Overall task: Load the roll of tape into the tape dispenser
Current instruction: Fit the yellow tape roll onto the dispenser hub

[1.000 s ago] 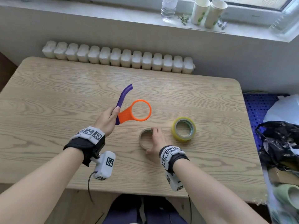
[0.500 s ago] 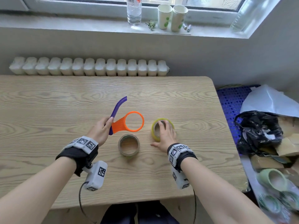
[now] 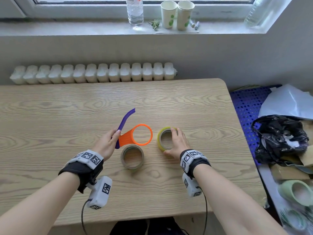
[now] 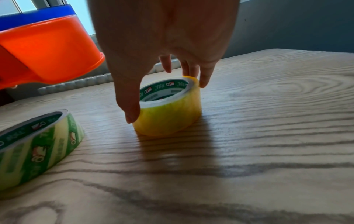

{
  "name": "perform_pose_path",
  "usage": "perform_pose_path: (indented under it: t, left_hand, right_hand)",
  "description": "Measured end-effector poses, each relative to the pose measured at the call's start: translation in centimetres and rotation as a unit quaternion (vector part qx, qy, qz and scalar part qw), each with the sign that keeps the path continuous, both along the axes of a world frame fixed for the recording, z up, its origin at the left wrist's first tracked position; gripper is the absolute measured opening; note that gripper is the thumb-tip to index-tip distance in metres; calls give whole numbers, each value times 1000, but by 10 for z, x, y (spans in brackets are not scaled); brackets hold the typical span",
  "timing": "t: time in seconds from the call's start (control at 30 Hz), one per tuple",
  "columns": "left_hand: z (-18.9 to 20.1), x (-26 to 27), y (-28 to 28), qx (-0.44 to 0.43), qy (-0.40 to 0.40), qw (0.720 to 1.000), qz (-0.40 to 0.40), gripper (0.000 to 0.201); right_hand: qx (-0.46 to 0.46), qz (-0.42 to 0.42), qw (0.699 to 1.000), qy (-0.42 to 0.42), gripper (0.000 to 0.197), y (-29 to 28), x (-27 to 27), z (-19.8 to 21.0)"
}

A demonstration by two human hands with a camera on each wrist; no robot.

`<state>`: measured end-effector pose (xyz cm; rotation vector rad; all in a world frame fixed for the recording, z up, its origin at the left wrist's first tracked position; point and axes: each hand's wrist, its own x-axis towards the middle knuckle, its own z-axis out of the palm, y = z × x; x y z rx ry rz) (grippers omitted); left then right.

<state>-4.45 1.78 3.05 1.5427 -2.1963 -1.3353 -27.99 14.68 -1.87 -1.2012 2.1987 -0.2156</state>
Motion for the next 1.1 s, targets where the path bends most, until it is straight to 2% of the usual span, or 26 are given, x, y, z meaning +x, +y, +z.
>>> perform_pose_path:
  t: [0.2,0.43,0.6,0.73,0.93,1.1]
  left_hand:
    - [4,1,-5,-3,-11,1000,11,36]
    - [37,-7,-20,-37,0,999,4,42]
    - [59,-12,-35,-60,-11,998,4,48]
    - [79,-20,-41,-87,-17,996,-5,44]
    - [104,-28,-45,-107,-34,994,-14,48]
    - [117,-29,-49,-117,-33,993,-3,45]
  right_hand:
    - [-69,-32,997,1,105,-3,-6,21]
    - [-195,-41,980,1,101,-25,-16,85]
    - [-273,-13,962,7,99,-45,-9,130]
    - [-303,25,952,-2,98,-60,7,152]
    - [-314,87,945,15,100,-78,32,167]
    - [-350,107,931,22,97,-85,39,170]
